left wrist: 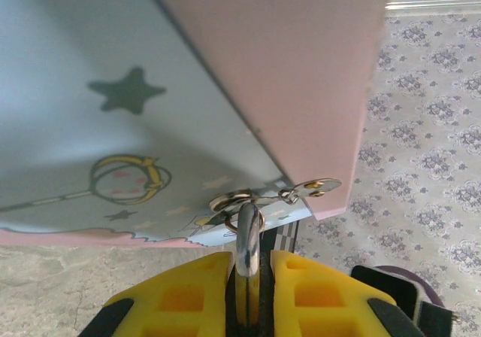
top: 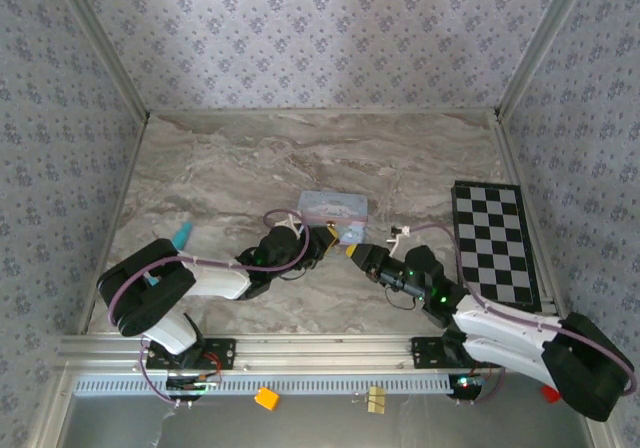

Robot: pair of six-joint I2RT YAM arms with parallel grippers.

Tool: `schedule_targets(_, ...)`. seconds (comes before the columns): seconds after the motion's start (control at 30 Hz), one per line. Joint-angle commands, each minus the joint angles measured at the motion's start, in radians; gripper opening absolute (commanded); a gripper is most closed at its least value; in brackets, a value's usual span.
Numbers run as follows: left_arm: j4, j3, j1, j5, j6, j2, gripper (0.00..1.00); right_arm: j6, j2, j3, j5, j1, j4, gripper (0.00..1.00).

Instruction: Unlock a padlock with a key

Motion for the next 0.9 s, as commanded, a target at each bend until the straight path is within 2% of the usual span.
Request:
schedule_targets(0.0, 0.082, 0.012, 0.004, 0.023, 0.019, -0.011, 0.0, 0.064, 0.06, 0.012, 0.038, 0.031, 0.101, 0.32)
schedule_targets(0.23, 0.101, 0.002, -0.006, 0.018, 0.011, -0.009, 0.0, 0.102, 0.174, 0.019, 0.083, 0.074, 0.231, 0.24)
schedule_targets(0.53, 0.099, -0.003, -0.016, 0.015, 0.015, -0.018, 0.0, 0.087, 0.139, 0.023, 0.109, 0.043, 0.172, 0.24)
schedule_targets(0.87, 0.103, 0.011, -0.03, 0.014, 0.015, -0.008, 0.0, 0.095, 0.18, 0.034, 0.1, 0.05, 0.179, 0.24)
